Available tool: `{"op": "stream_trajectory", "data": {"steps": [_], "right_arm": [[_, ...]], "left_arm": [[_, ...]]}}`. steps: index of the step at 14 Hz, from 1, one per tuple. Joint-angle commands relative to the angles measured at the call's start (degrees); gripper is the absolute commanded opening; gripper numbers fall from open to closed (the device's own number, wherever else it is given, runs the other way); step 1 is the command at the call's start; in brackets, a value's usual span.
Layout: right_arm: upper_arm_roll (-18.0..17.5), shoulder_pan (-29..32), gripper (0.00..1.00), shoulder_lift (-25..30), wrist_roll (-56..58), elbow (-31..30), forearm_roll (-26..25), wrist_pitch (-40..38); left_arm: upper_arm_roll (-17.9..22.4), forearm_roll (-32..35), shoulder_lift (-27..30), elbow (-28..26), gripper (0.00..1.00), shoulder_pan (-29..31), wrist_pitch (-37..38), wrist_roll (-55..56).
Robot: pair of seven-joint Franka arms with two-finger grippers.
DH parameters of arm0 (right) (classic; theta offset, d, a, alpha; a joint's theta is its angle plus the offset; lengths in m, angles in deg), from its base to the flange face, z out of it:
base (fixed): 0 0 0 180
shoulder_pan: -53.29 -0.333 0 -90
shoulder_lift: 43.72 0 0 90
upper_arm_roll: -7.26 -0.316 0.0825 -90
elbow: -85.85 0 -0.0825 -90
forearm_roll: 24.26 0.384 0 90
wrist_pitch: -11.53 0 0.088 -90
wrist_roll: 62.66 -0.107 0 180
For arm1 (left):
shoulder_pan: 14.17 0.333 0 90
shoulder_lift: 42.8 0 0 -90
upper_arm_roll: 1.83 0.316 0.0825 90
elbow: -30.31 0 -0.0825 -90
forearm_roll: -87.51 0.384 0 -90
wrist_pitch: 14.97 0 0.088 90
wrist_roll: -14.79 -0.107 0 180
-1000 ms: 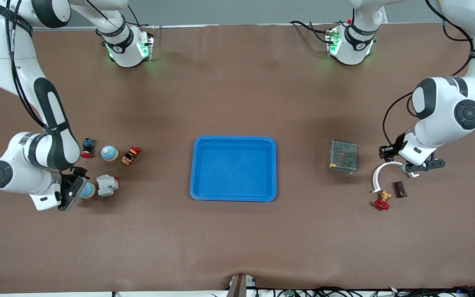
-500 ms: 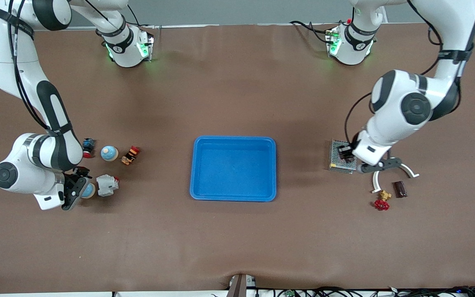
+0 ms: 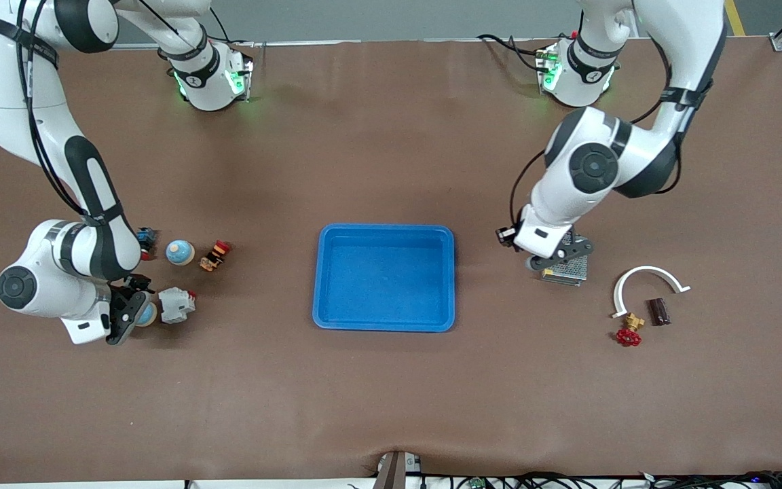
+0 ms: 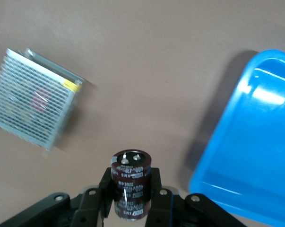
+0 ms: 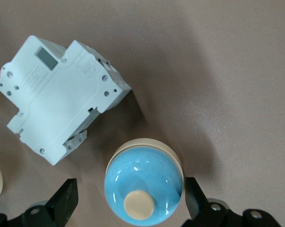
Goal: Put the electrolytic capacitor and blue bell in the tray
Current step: 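Carry the capacitor into the blue tray and open the left gripper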
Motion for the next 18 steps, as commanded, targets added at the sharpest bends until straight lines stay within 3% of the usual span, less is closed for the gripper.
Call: {"op": "stream_trajectory", "data": {"steps": [1,7,12,16,17,18], "right_arm": [[-0.85,1.18,1.00,-0.62,0.75,-0.21,0.38,1.10],[-0.94,1.18,1.00,-0.63,0.66,-0.21,0.38,1.11],[-1.03,1.09,1.00,-0.63,0.57,-0.21,0.47,1.11],[-1.03,1.00,0.68,-0.63,0.57,-0.12,1.26,1.11],[-0.94,1.00,0.61,-0.63,0.57,-0.12,1.26,1.11],[-1.03,1.00,0.57,-0.63,0.57,-0.12,1.35,1.11]], "left_arm": [[0.11,0.63,-6.31,7.74,0.00,-5.04,1.47,10.00],[0.63,0.81,-18.18,18.82,0.00,-12.70,0.95,26.90],[0.90,1.07,-22.76,19.89,0.00,-13.59,-1.95,30.69],[0.99,0.98,-25.14,19.89,0.03,-13.59,-2.92,30.78],[0.99,0.98,-25.49,19.97,0.17,-13.59,-3.18,30.78],[1.08,0.98,-26.02,19.89,0.25,-13.59,-4.05,31.22]]}}
